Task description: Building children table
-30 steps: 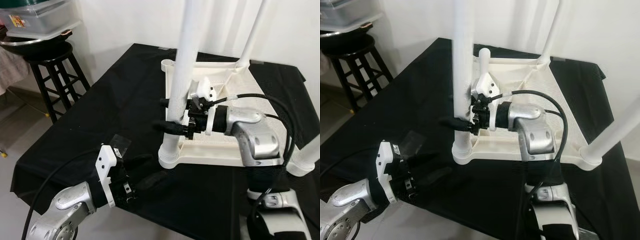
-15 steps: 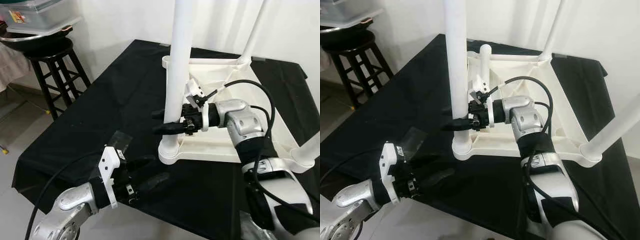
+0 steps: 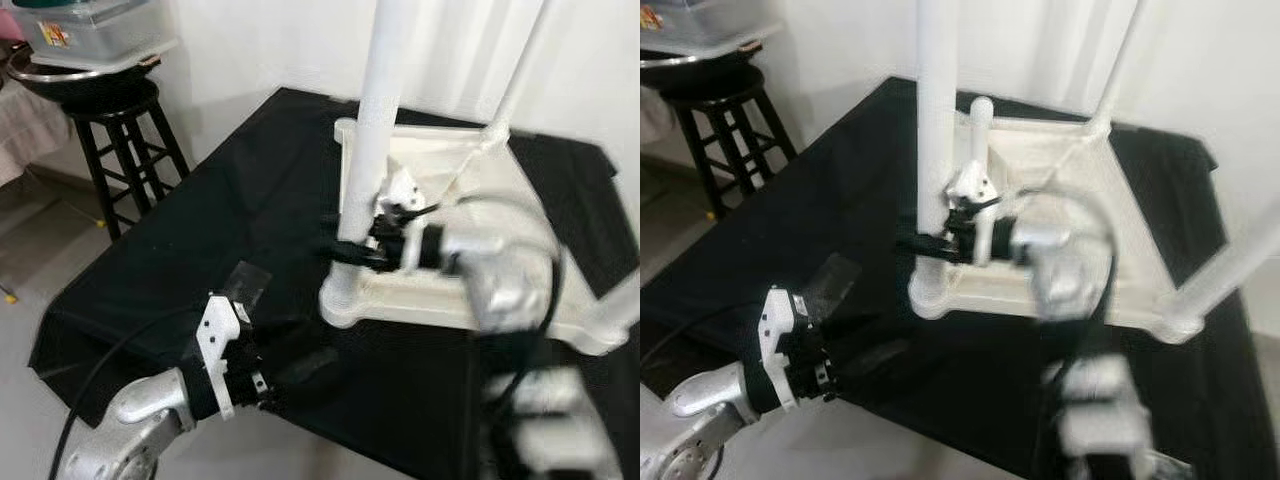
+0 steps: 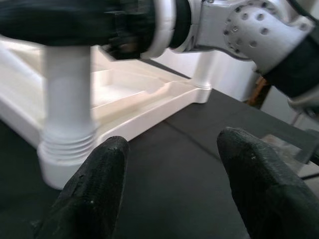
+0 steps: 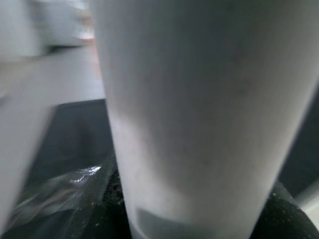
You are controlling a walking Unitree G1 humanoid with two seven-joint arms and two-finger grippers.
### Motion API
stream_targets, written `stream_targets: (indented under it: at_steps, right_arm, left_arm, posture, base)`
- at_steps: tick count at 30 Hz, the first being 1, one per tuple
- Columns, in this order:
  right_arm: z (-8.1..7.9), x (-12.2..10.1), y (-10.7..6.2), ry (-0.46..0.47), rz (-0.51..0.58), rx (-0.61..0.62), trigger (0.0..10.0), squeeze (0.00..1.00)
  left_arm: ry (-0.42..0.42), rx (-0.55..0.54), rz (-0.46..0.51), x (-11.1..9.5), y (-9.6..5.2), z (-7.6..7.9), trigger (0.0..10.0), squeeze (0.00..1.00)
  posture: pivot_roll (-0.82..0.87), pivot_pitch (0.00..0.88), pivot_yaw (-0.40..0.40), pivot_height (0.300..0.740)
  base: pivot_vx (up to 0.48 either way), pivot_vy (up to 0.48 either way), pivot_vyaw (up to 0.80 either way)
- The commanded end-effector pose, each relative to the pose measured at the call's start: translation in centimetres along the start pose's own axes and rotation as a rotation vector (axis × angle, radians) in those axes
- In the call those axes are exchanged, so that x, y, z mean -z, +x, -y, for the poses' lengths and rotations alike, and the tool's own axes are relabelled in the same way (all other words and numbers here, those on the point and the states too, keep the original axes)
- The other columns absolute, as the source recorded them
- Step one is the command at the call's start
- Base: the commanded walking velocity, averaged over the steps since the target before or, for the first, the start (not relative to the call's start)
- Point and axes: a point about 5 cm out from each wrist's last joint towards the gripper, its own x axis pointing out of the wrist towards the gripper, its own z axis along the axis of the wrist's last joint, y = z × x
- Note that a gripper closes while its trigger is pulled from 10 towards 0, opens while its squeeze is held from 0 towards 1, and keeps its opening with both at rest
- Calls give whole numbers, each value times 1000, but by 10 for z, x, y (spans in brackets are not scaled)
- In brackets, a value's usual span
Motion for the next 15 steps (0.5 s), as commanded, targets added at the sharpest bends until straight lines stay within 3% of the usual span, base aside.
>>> stream_targets:
  at_steps: [1,2,4,10,11,12,13,15]
  right_arm:
    - [-15,33,-15,87,-157,169,0,0]
    - [-32,35,-15,72,-146,136,0,0]
    - [-37,34,-14,59,-137,122,0,0]
    - [-25,23,-4,-14,-119,105,0,0]
    - [-22,19,-2,-18,-128,106,10000,0]
    - [-22,19,-2,-18,-128,106,10000,0]
    - [-21,12,0,0,-110,75,10000,992]
    - [-23,-1,1,29,-63,-40,10000,1000]
  left_arm:
    - [3,1,4,-1,-2,-1,10000,0]
    - [4,3,2,-1,-1,-4,10000,0]
    - [5,6,1,-1,0,-5,10000,0]
    - [3,9,-2,1,3,-11,10000,0]
    - [4,-2,3,1,3,-12,10000,0]
    - [4,-2,3,1,3,-12,10000,0]
    - [6,-12,8,1,3,-12,10000,0]
    - [7,-22,14,1,2,-13,10000,0]
  posture:
    - [-40,124,-44,740]
    - [-61,111,-21,740]
    - [-64,107,-18,740]
    - [-54,86,-40,740]
    - [-55,82,-41,740]
    - [-55,82,-41,740]
    - [-51,78,-44,740]
    - [-48,75,-44,740]
  base:
    - [0,0,0]
    - [0,0,0]
    - [0,0,0]
    - [0,0,0]
    - [0,0,0]
    - [0,0,0]
    - [0,0,0]
    - [0,0,0]
